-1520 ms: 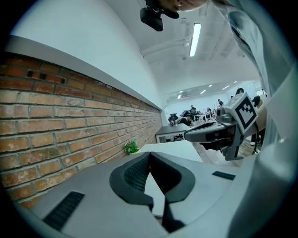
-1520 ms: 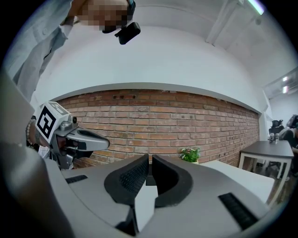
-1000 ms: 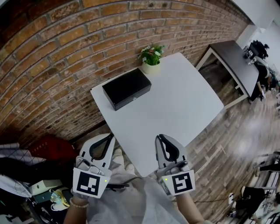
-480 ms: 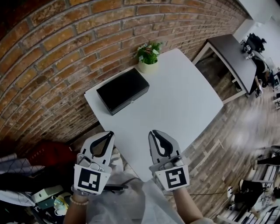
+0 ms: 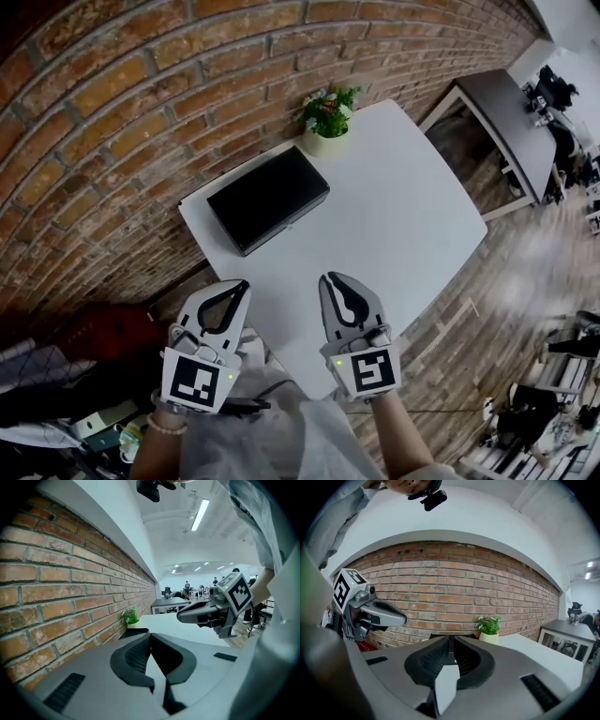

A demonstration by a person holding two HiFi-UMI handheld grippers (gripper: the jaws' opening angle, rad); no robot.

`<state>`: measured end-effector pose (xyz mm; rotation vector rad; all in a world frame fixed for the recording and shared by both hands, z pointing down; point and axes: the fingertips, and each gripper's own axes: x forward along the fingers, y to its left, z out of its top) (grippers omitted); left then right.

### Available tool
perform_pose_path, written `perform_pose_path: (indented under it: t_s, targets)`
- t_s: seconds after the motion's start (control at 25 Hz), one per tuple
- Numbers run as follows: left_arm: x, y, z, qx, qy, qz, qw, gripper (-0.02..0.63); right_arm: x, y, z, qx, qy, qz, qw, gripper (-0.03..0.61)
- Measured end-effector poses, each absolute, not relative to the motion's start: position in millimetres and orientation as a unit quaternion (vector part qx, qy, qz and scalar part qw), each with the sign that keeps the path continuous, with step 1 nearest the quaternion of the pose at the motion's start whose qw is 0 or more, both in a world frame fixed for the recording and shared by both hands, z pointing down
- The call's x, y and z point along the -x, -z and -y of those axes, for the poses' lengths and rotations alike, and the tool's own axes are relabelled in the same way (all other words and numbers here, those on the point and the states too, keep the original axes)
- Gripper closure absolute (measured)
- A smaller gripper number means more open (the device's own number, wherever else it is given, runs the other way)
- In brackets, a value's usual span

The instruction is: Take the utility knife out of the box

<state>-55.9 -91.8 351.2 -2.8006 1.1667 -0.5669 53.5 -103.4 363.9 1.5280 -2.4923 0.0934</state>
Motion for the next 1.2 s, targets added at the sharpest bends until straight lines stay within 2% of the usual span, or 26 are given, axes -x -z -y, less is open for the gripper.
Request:
perform_pose_path:
  t_s: [0.6, 0.64, 0.72, 1.2]
  targets:
    - [67.8, -384.8, 138.1, 0.91, 0.201, -0.362, 0.005, 0.595, -36.2, -426.4, 164.9, -0.5, -0.072, 0.849, 0.153, 0.522]
    - [68.7, -386.1, 140.1, 0.91, 0.201, -0.362, 0.004, 0.595, -34.0, -430.4, 167.9, -0.497, -0.078, 0.85, 0.156, 0.517]
    - [70.7, -388.6, 144.0, 0.91, 0.203, -0.362, 0.001, 0.595, -29.5, -437.8, 174.4, -0.485, -0.078, 0.856, 0.162, 0.456]
    - [81.0, -401.6, 159.2, 0.907, 0.212, -0.363, -0.016, 0.595, -20.3, -491.5, 208.8, -0.456, -0.093, 0.859, 0.213, 0.454]
